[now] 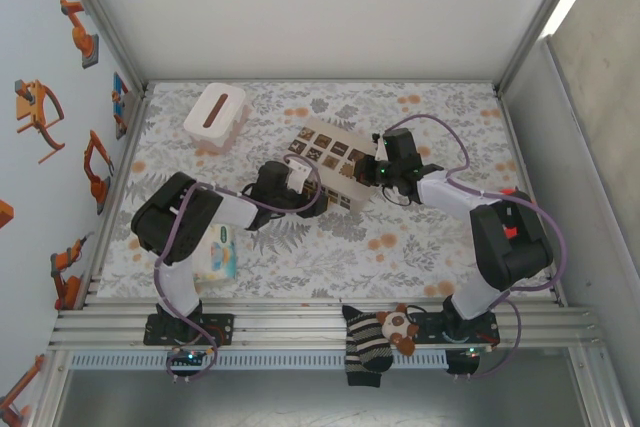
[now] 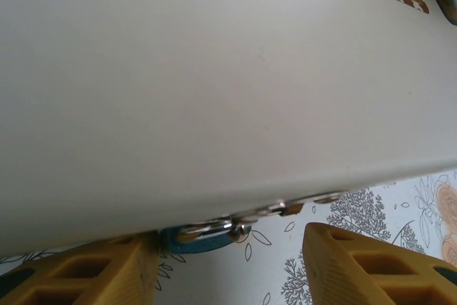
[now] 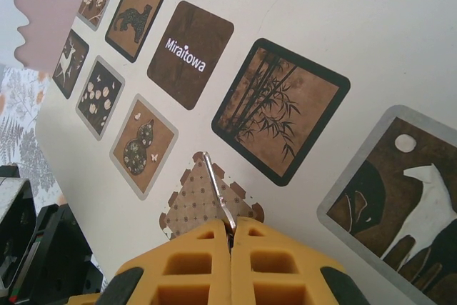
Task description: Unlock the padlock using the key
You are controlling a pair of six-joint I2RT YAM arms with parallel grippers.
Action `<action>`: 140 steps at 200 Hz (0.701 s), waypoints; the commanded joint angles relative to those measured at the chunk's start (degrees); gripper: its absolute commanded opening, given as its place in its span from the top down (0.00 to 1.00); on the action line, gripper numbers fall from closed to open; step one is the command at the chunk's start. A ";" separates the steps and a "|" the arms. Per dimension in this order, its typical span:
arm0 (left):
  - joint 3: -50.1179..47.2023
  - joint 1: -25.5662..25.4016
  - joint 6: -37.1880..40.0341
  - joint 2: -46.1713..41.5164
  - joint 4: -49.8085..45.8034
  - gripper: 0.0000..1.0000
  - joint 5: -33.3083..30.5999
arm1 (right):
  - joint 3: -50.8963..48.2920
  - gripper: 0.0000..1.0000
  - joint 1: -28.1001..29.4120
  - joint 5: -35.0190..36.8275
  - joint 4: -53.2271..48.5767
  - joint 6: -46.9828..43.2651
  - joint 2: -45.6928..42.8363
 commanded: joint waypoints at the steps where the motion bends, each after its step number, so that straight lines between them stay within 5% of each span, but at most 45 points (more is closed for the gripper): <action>1: 2.05 -0.91 0.01 2.09 -1.09 0.47 1.18 | -0.69 1.00 0.03 0.24 -2.94 -0.81 0.83; 140: 1.66 -0.99 -2.29 2.41 1.12 0.47 1.53 | -0.51 1.00 0.05 0.44 -3.07 -0.48 1.15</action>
